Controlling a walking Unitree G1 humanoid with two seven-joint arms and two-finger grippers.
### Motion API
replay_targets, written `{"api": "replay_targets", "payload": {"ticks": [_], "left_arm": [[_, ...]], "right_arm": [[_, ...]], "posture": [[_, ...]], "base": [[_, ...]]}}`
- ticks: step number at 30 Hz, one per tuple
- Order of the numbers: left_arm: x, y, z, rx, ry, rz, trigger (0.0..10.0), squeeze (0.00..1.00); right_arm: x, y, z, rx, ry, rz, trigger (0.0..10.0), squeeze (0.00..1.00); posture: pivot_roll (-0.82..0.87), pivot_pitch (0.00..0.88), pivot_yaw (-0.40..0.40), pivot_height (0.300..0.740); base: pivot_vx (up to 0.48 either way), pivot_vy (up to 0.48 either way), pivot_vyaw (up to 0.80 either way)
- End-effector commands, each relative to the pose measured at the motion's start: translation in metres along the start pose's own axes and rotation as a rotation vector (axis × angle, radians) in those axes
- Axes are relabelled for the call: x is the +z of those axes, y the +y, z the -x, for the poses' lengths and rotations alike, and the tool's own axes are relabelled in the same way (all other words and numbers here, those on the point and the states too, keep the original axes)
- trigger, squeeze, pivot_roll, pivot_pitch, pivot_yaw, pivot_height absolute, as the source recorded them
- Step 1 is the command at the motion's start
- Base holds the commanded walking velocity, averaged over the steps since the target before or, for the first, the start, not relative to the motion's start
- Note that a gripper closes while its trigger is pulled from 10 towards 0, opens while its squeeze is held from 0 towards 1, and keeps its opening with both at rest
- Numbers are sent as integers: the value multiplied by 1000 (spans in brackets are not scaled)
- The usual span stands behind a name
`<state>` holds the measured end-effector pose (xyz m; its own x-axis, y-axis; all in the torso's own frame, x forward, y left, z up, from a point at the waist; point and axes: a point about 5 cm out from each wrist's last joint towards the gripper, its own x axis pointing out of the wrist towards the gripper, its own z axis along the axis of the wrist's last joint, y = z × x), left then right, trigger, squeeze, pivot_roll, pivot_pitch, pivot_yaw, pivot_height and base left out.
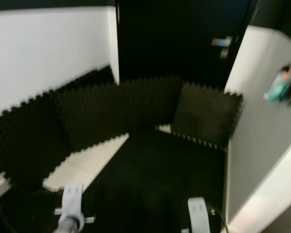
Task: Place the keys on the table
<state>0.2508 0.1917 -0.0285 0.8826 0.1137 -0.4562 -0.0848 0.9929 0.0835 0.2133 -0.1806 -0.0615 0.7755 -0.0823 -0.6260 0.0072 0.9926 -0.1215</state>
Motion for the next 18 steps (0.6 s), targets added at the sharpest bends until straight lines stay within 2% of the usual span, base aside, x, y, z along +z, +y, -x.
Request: {"api": "replay_targets", "payload": {"ticks": [1, 18], "left_arm": [[-3, -1, 1, -9, 17, -13, 10000, 0], [-4, -1, 1, -6, 19, -19, 10000, 0]], "right_arm": [[-4, -6, 1, -15, 15, 11, 10000, 0], [-2, -7, 0, -15, 18, 17, 10000, 0]], "posture": [[42, 13, -27, 740], [46, 11, -33, 740]], "base": [[307, 0, 0], [308, 0, 0]]}}
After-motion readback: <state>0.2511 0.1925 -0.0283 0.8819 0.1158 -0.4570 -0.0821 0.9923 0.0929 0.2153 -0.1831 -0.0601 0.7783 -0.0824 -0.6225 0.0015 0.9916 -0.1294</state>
